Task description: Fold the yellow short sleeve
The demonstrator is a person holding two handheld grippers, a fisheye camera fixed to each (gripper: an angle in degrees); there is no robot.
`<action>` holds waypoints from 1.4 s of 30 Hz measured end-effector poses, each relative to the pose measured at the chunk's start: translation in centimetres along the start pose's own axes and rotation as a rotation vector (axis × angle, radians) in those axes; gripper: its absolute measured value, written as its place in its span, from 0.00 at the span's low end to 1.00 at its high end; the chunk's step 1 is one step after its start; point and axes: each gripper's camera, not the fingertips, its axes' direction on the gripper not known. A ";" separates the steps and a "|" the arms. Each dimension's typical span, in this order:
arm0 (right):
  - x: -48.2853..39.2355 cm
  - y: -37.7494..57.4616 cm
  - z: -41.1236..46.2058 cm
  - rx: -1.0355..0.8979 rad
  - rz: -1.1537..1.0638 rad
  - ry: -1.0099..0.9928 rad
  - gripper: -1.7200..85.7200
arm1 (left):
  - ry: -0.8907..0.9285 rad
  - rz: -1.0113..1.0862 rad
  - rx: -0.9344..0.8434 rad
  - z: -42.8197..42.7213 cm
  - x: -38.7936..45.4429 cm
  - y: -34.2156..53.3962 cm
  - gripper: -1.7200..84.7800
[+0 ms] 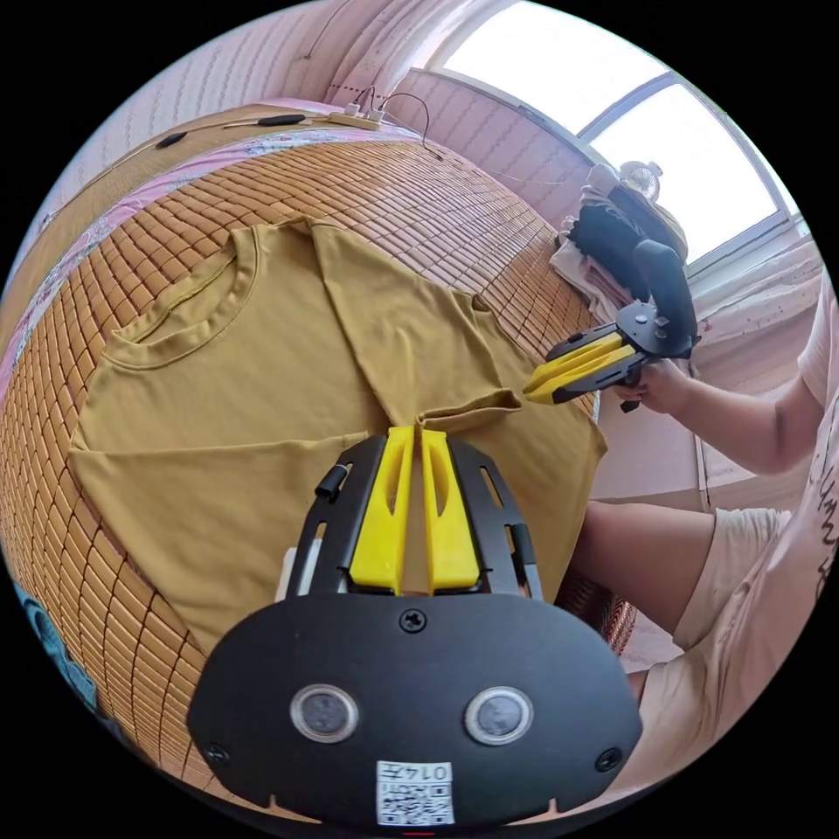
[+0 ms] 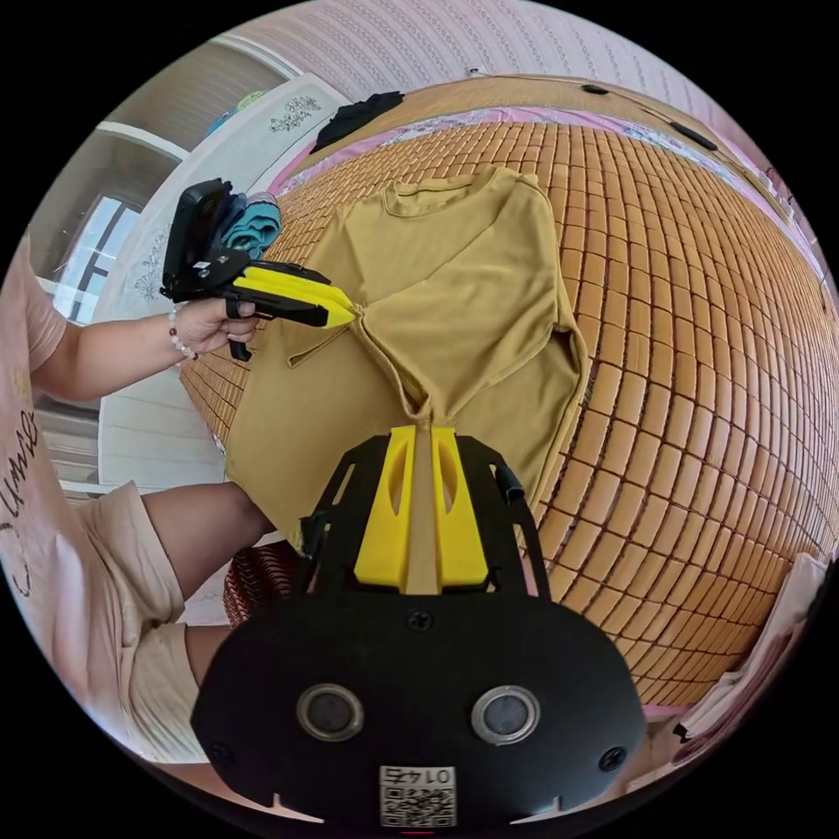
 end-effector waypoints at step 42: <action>13.3 -24.8 -12.3 0.269 0.081 0.099 0.02 | -0.192 -0.506 0.406 -39.8 -25.8 -19.9 0.01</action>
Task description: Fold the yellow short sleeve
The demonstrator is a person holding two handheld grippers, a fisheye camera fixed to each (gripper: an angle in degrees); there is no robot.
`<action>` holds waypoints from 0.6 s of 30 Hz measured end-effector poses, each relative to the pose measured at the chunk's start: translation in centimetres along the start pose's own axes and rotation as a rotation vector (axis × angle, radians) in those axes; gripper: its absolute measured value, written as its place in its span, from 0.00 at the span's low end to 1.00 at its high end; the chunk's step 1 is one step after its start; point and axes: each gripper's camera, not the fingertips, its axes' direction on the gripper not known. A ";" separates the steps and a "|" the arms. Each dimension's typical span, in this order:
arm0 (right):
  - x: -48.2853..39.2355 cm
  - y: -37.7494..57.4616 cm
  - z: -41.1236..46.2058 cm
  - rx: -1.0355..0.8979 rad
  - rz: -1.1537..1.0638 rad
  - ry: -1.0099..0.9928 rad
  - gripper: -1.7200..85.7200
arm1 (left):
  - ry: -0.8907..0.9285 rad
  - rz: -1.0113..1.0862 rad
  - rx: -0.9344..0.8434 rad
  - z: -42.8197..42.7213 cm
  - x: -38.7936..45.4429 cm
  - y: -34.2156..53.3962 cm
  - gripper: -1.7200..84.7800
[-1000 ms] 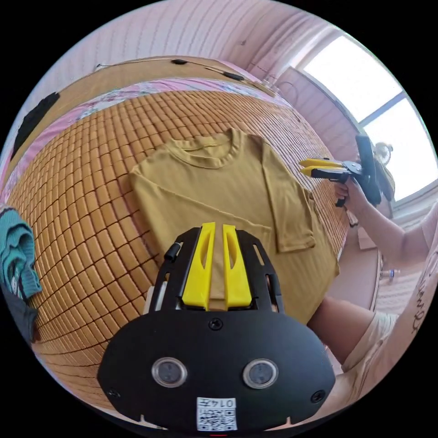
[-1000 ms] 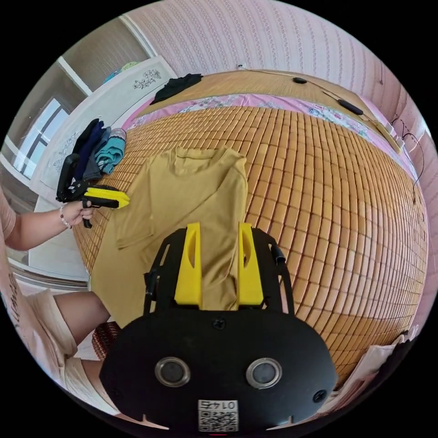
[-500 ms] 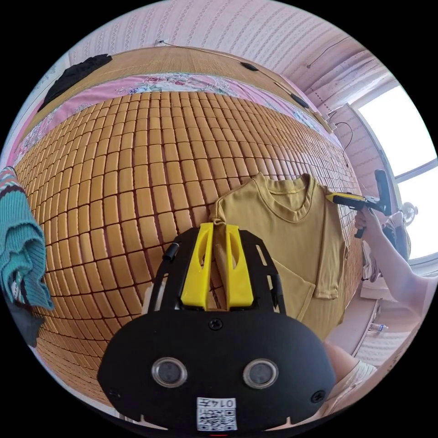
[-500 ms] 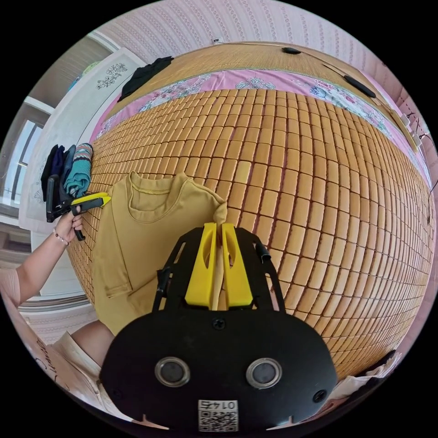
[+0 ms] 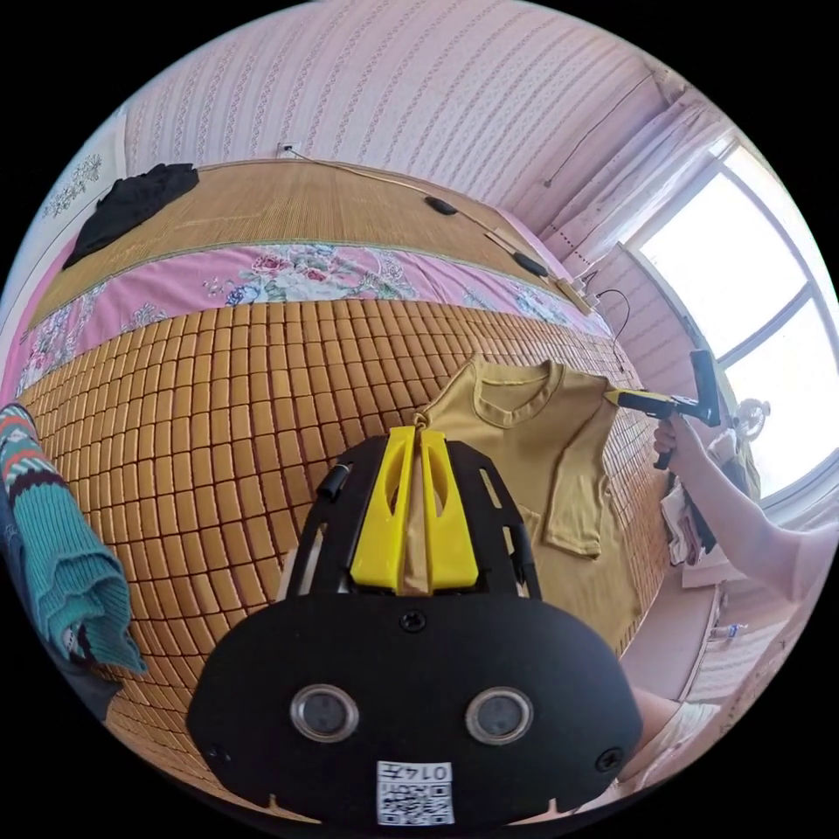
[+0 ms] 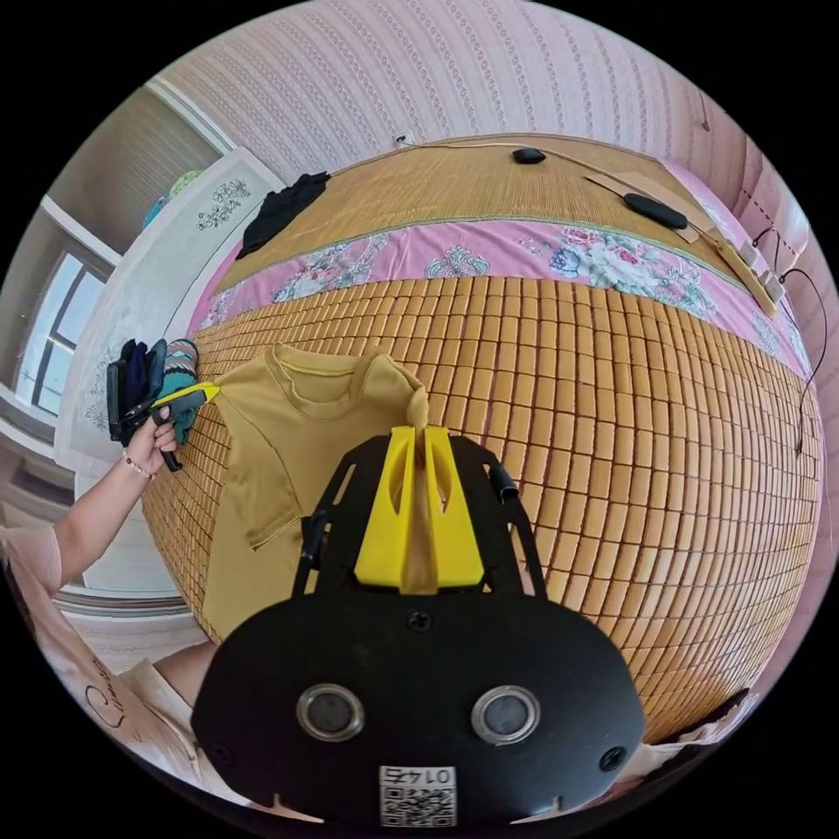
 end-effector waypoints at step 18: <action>-3.9 35.5 1.1 -0.072 0.395 0.007 0.03 | 0.196 -0.086 -0.371 -6.8 12.8 24.2 0.01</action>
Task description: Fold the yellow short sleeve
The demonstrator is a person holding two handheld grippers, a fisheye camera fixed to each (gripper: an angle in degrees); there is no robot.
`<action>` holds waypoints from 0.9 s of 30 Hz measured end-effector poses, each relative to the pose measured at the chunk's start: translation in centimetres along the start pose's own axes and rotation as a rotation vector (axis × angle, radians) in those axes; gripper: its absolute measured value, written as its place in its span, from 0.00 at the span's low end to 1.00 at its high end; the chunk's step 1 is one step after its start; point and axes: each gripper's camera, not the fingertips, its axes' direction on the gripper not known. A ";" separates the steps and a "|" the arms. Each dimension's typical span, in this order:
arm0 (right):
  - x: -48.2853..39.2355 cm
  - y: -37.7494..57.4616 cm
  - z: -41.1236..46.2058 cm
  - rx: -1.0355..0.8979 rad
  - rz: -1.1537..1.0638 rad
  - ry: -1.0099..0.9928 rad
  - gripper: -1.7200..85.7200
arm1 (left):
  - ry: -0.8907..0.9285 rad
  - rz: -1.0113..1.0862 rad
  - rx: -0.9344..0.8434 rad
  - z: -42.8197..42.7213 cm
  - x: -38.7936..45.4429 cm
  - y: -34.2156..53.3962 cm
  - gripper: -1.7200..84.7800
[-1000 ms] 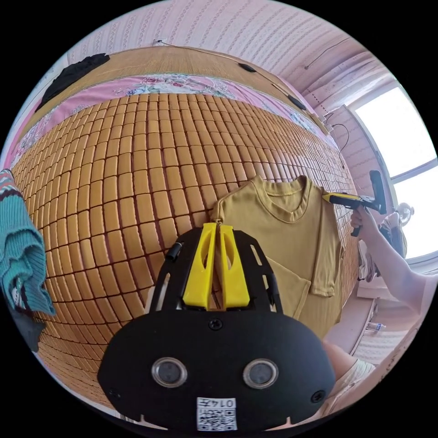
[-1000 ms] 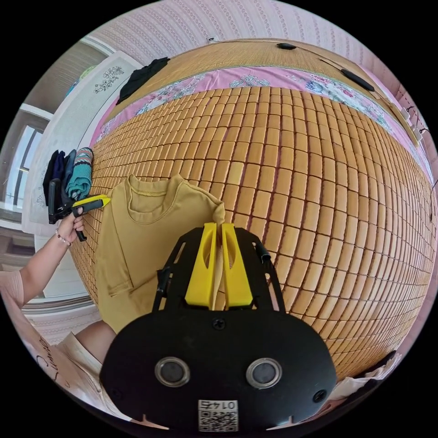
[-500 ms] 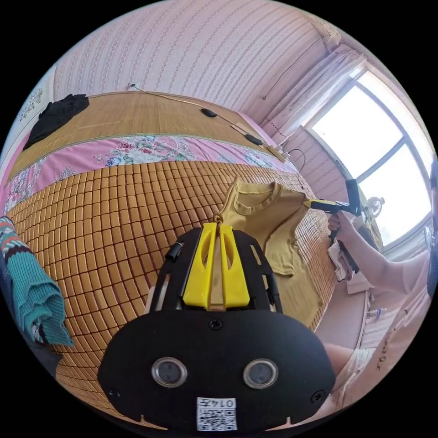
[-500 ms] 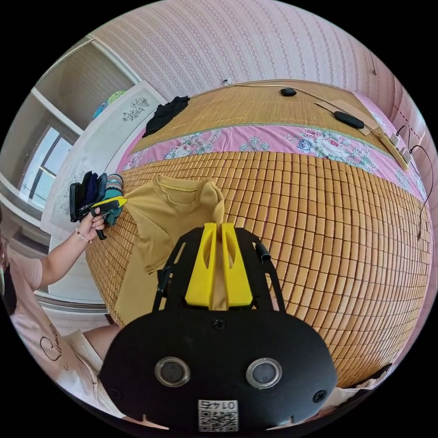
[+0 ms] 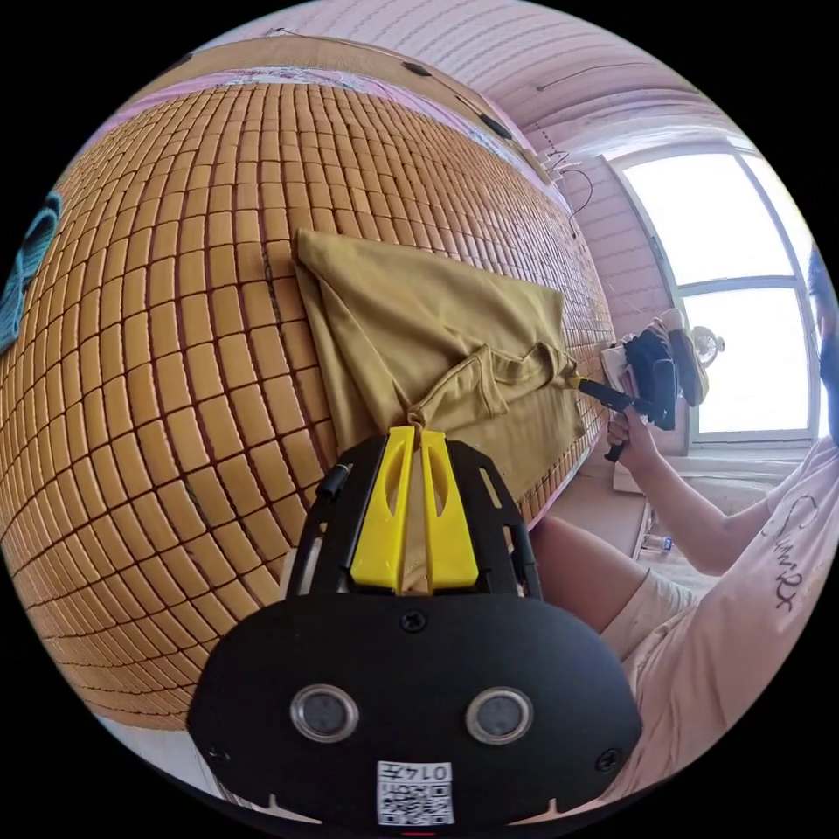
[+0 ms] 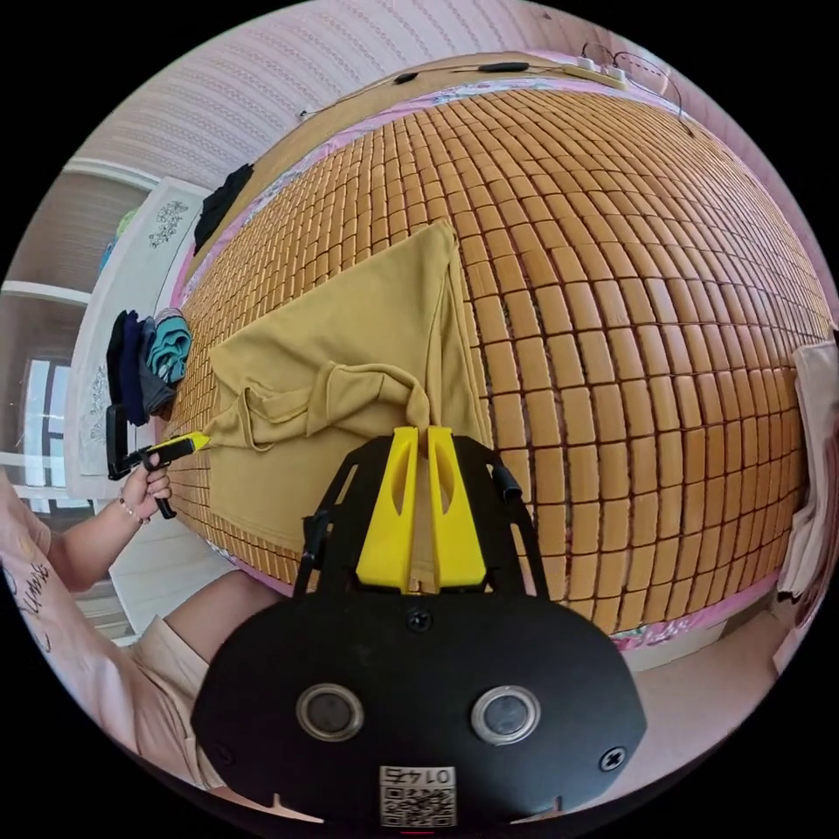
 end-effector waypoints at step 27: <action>-0.5 9.1 -2.0 -0.036 -0.316 0.032 0.04 | -0.020 0.090 0.152 -6.8 7.9 10.4 0.01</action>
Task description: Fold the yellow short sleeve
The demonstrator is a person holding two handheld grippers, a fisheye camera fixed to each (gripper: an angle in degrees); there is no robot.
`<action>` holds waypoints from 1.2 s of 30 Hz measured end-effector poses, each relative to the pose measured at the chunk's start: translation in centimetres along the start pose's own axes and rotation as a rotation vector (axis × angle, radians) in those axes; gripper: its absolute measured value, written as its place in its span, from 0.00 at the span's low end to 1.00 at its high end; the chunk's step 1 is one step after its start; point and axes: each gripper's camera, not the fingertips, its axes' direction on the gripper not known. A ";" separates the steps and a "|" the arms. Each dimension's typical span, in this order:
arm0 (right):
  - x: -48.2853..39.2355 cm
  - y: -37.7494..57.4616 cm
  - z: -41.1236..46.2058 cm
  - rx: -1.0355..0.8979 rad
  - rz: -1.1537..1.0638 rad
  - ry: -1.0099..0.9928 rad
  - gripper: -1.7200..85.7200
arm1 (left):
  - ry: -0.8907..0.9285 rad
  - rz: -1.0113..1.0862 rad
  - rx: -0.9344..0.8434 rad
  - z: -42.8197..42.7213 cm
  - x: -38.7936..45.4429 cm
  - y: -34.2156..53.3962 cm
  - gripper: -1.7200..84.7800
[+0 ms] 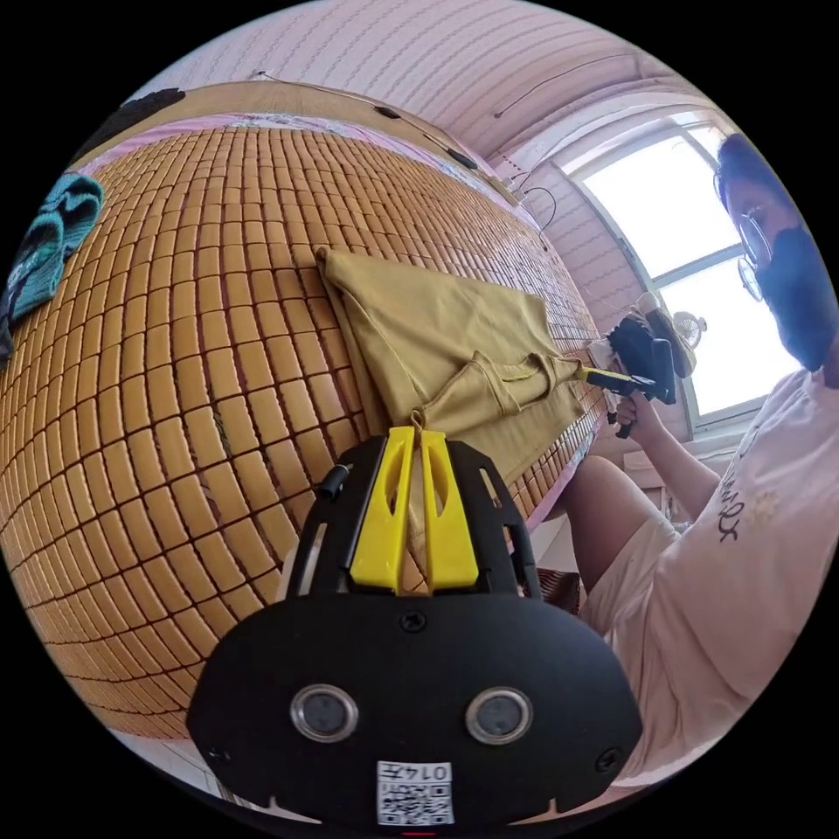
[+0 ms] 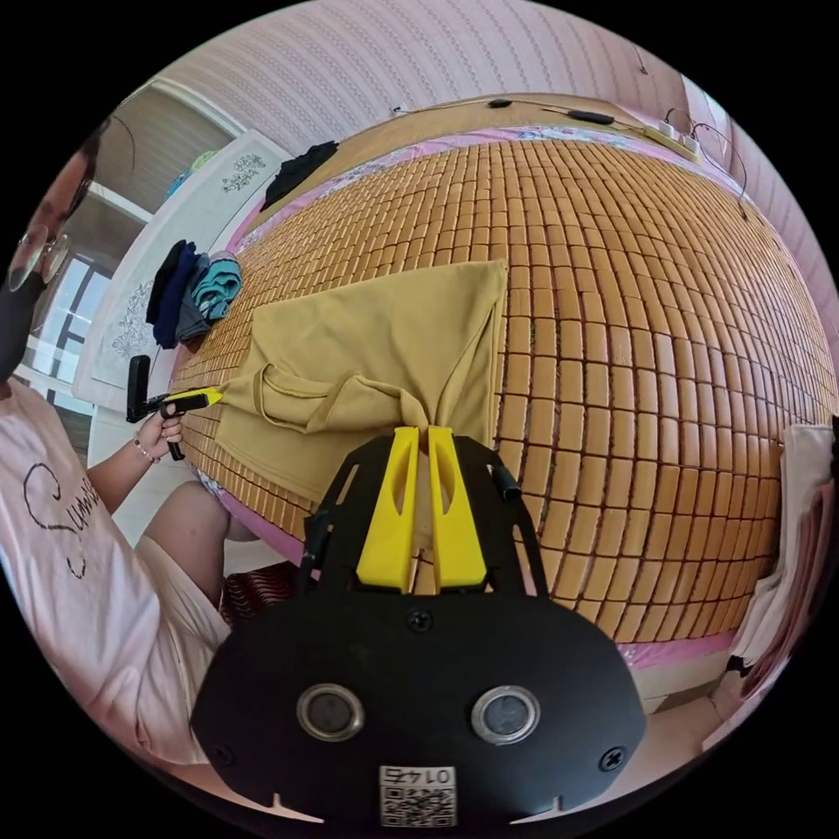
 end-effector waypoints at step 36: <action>-7.7 2.4 -7.7 0.043 -0.031 0.223 0.05 | -0.185 0.203 0.066 6.1 19.0 -1.3 0.09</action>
